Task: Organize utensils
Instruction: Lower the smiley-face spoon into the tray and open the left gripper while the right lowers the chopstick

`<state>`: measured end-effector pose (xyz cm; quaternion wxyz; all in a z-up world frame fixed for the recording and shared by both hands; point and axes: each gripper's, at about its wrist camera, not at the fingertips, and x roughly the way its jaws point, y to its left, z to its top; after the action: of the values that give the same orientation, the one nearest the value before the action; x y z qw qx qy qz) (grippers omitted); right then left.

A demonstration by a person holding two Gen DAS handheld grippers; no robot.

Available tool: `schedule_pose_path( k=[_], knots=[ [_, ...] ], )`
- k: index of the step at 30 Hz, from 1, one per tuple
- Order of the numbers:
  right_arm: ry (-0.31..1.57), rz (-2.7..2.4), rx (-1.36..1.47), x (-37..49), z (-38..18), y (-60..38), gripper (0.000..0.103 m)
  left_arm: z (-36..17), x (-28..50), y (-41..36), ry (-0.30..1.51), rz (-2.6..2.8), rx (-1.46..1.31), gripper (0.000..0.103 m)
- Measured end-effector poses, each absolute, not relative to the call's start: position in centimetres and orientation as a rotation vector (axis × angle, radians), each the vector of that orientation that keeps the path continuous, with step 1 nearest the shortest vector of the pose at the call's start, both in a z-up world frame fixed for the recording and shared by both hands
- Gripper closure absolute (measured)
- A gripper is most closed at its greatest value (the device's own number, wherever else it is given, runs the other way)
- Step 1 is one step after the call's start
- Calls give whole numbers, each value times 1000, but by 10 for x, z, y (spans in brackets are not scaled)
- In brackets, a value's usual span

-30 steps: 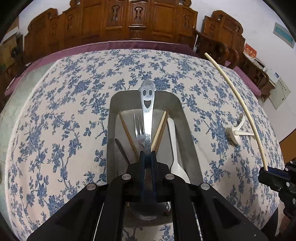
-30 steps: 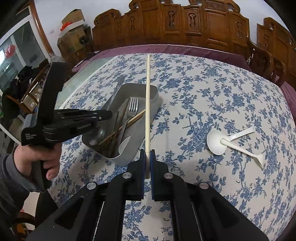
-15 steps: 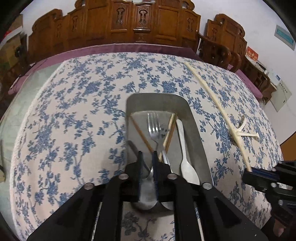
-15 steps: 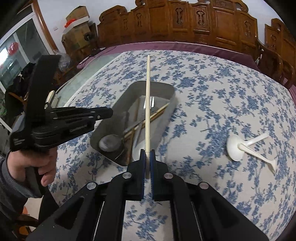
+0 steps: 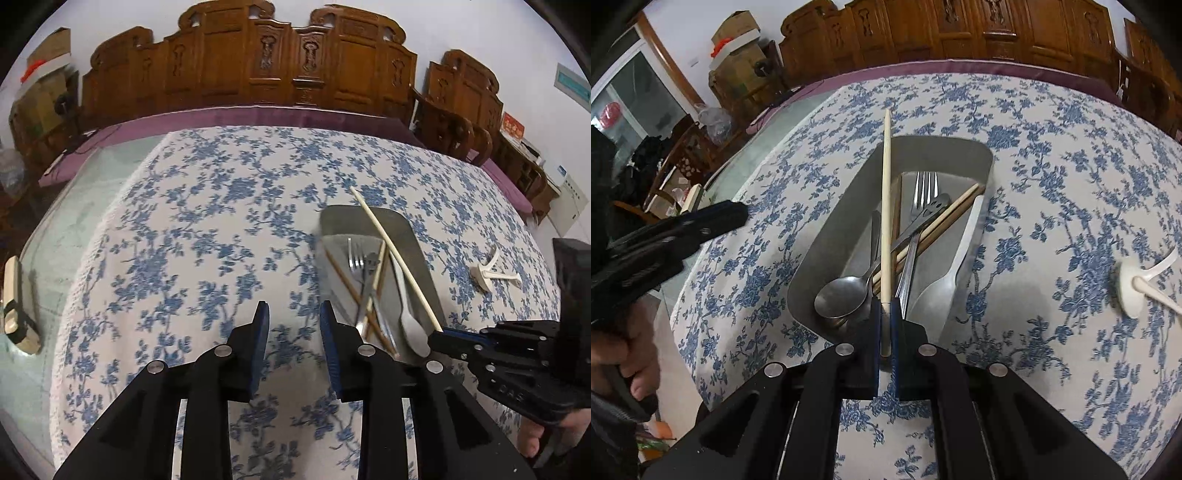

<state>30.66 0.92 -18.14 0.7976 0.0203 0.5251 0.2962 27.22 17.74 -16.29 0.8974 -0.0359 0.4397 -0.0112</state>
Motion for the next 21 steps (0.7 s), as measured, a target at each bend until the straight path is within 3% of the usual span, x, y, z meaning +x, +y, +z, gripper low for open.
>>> schedule_pose_path(
  k=[21],
  knots=[
    [1091, 648, 9, 298, -175, 3, 93, -151, 260, 178, 882, -39, -69, 75]
  ],
)
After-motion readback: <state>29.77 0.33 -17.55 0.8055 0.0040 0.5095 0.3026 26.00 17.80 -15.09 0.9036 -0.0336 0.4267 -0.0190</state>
